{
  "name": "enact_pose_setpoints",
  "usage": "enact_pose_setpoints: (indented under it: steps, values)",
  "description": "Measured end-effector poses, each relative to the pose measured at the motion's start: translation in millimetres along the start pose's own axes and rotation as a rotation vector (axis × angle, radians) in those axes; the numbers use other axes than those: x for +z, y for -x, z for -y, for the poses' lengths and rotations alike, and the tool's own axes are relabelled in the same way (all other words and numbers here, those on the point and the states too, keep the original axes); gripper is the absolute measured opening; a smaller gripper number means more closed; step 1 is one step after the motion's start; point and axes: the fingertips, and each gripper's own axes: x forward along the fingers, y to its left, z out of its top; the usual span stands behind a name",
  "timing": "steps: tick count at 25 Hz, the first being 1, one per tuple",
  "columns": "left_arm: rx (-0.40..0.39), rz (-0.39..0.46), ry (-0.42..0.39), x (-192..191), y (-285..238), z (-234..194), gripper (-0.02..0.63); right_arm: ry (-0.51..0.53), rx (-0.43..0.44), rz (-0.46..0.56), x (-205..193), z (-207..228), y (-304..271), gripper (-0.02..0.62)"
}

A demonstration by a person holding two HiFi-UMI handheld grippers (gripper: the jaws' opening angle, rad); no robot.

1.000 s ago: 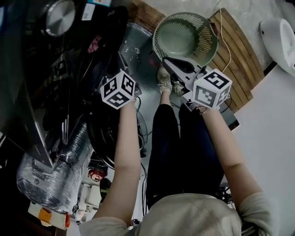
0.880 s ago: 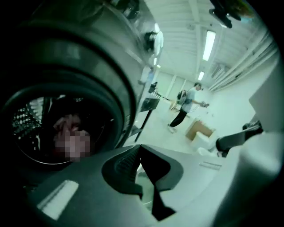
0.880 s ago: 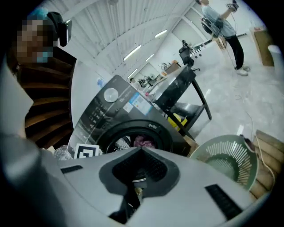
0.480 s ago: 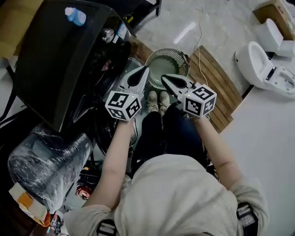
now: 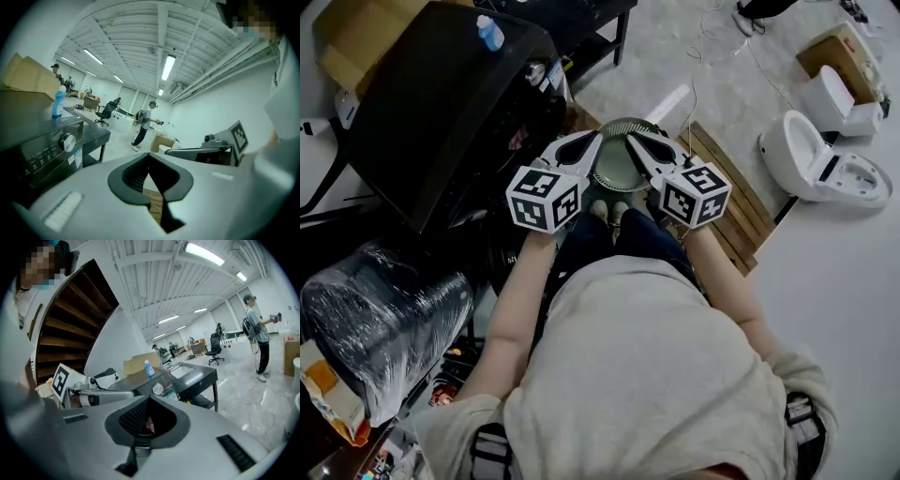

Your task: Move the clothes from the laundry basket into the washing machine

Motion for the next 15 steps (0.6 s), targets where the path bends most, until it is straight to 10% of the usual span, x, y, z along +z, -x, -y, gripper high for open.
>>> enact_pose_setpoints:
  steps: [8,15]
  values:
    - [-0.06,0.024,-0.099,19,17,21,0.01,0.135,0.05,0.032,35,-40,6,0.011]
    - [0.056,0.073,-0.082,14,19,8,0.009,0.185,0.073,-0.005,25,-48,-4,0.011]
